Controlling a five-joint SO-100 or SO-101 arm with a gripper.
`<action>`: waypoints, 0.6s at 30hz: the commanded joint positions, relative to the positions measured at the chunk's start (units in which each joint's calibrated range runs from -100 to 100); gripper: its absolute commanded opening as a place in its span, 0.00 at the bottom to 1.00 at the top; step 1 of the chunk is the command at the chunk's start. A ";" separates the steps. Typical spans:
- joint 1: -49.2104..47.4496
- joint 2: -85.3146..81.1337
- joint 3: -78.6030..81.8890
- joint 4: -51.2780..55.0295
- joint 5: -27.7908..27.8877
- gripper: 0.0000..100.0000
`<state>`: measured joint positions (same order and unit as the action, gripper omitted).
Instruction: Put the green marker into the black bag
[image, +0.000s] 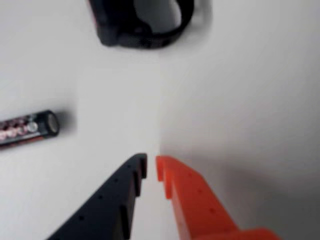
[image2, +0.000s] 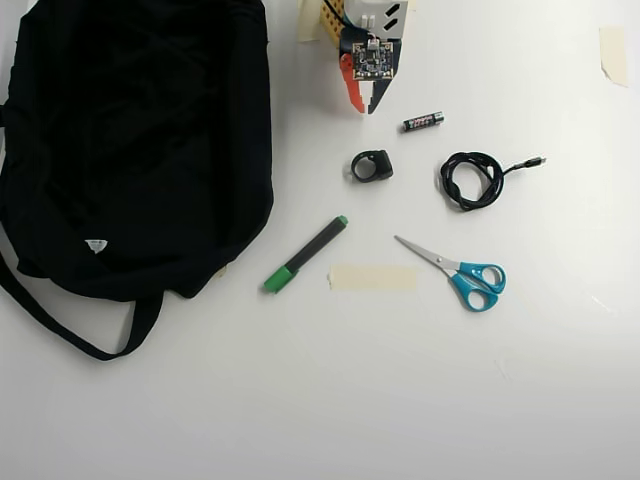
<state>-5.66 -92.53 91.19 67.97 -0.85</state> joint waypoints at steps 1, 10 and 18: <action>0.27 0.83 -3.68 -0.96 0.07 0.02; 0.27 5.39 -7.01 -5.87 0.02 0.02; 0.27 10.29 -12.49 -5.95 0.02 0.02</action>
<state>-5.66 -83.89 82.70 62.99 -0.85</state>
